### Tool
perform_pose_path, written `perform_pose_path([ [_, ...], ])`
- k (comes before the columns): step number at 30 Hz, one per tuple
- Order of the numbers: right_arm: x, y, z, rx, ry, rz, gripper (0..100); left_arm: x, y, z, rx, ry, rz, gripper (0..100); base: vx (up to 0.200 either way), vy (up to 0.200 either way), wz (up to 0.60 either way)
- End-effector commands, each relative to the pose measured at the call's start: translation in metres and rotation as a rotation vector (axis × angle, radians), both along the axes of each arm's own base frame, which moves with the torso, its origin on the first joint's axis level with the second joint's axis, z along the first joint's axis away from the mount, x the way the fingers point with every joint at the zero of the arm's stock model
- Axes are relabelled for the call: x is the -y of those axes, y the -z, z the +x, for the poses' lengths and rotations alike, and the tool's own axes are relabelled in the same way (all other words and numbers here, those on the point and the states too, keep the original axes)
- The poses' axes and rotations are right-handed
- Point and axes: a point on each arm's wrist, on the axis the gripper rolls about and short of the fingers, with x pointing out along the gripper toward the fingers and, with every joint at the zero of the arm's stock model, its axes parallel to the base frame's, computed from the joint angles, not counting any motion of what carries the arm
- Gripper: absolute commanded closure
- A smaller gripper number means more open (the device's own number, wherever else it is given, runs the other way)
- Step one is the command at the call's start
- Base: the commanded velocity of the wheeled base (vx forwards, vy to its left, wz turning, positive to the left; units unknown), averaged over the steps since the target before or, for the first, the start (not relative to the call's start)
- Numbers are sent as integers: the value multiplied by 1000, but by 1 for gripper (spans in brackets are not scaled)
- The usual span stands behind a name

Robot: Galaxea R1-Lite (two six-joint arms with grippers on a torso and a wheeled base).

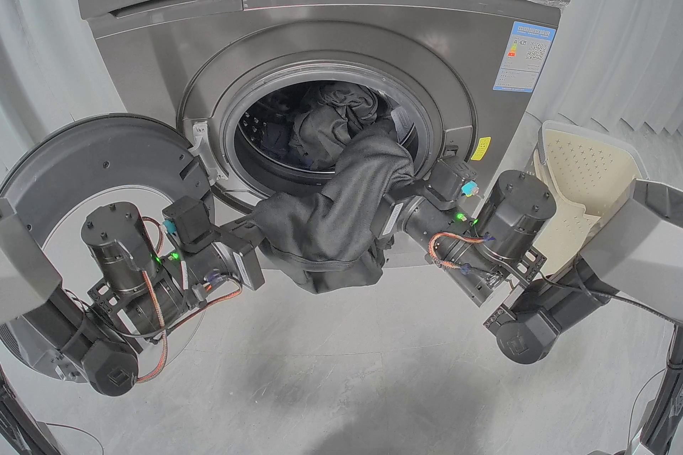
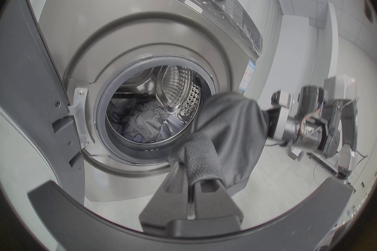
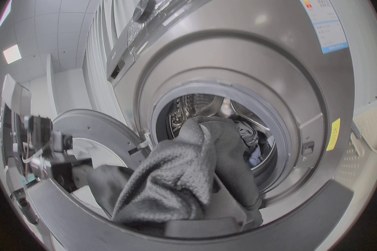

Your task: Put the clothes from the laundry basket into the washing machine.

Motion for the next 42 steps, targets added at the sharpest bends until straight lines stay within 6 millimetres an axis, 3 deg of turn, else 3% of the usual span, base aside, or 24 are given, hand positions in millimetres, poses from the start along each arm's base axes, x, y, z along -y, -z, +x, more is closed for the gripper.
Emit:
perform_pose_path([
  [1, -1, -16, -7, 36, -15, 31, 100, 2, 28, 6, -48, 2, 57, 100, 0, 0, 0],
  [5, -5, -19, -8, 42, -23, 38, 100, 3, 32, 10, -16, 3, 62, 100, 0, 0, 0],
  [6, -5, -19, -8, 42, -23, 38, 100, 3, 32, 10, -16, 3, 62, 0, 0, 0, 0],
  [11, -6, -21, -9, 48, -27, 43, 100, 3, 34, 9, -27, 4, 65, 0, 0, 0, 0],
  [26, -10, -27, -3, 68, 0, 74, 100, -2, 98, -10, -225, 137, 253, 0, 0, 0, 0],
  [30, -11, -26, -4, 63, -4, 74, 100, -1, 94, -11, -205, 170, 247, 0, 0, 0, 0],
  [36, -11, -22, -4, 54, -4, 65, 100, -2, 63, -20, -116, 266, 176, 0, 0, 0, 0],
  [37, -11, -23, -4, 56, -4, 67, 100, 1, 53, -20, -78, 274, 159, 0, 0, 0, 0],
  [42, -14, -22, -7, 53, -13, 66, 100, 17, 49, -12, -45, 284, 142, 0, 0, 0, 0],
])
